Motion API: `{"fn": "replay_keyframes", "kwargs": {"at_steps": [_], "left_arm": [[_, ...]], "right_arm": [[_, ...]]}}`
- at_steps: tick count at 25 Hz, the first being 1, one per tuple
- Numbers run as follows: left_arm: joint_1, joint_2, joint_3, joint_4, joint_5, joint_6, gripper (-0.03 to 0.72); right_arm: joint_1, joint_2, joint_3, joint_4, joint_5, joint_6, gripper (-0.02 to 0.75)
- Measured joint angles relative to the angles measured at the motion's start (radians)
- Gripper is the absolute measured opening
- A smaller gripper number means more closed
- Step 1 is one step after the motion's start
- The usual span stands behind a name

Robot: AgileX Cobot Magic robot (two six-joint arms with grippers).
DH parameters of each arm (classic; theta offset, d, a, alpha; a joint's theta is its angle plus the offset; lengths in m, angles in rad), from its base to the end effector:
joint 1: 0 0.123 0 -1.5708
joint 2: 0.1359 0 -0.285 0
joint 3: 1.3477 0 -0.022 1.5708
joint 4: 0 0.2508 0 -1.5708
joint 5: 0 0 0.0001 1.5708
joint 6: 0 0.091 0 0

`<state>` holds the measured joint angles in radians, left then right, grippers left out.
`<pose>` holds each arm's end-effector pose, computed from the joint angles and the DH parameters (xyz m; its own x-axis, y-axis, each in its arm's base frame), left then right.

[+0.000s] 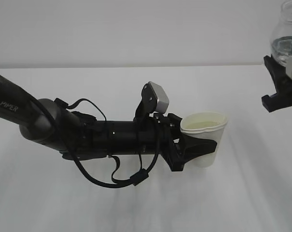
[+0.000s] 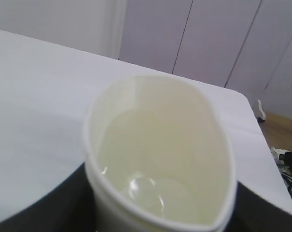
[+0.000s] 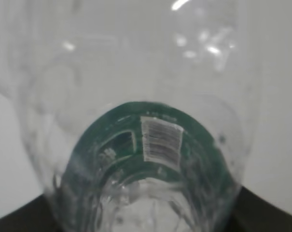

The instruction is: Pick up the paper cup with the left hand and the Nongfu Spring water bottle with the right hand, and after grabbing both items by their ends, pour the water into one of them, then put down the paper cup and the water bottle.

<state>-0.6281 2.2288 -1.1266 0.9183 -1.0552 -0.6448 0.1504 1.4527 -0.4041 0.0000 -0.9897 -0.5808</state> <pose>0.3019 -0.2969 0.1085 -0.2263 0.1003 -0.9689 0.9596 0.1939 -0.2041 0.2547 0.0386 0.2174 0.1056 -0.5390 -0.8357 -0.1099 0.8289 -0.5485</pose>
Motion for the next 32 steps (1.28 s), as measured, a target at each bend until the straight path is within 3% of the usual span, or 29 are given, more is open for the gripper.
{"fn": "replay_keyframes", "kwargs": {"at_steps": [15,32], "left_arm": [[0.000,0.000,0.000,0.000,0.000,0.000,0.410],[0.002,0.000,0.000,-0.002,0.000,0.000,0.410]], "right_arm": [[0.000,0.000,0.000,0.000,-0.029,0.416,0.403],[0.000,0.265,0.000,0.008,-0.129,0.598,0.403]]}}
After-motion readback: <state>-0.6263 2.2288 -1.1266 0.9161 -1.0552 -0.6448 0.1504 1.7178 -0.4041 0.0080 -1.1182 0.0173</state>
